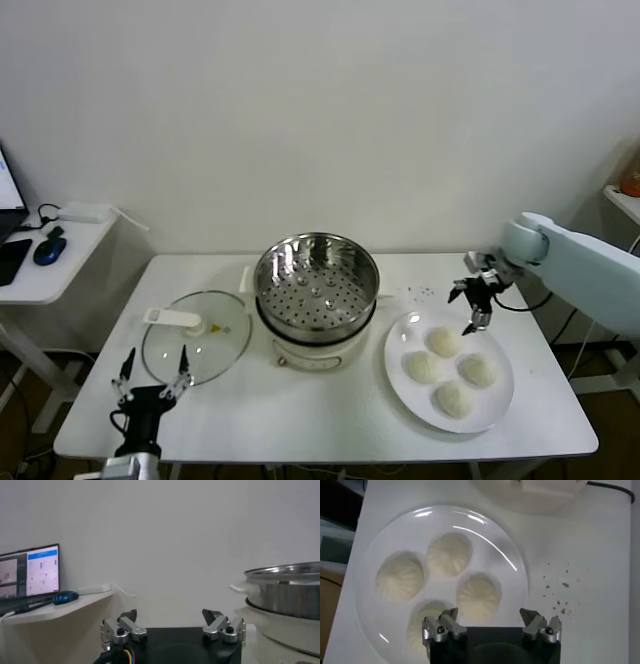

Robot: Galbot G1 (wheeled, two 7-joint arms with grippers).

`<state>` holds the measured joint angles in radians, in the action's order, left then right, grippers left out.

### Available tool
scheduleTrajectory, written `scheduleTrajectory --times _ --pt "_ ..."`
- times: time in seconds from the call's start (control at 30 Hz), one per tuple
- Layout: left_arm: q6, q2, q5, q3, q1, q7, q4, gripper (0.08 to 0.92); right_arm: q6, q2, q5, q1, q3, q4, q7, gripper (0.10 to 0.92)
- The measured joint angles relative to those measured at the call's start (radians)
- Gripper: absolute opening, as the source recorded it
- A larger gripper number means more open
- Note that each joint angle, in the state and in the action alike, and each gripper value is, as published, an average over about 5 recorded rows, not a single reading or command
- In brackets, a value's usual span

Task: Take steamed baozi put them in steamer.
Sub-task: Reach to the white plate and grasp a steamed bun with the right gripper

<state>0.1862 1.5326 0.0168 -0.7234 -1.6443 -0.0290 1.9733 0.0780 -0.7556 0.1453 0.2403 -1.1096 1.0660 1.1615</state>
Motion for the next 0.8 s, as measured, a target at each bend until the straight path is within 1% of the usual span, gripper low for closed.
scheduleTrajectory --times 0.8 --pt "0.001 0.005 -0.003 -0.011 -0.008 -0.002 0.0 0.823 0.002 -0.074 -0.087 -0.152 0.094 -0.079 -0.05 0.823"
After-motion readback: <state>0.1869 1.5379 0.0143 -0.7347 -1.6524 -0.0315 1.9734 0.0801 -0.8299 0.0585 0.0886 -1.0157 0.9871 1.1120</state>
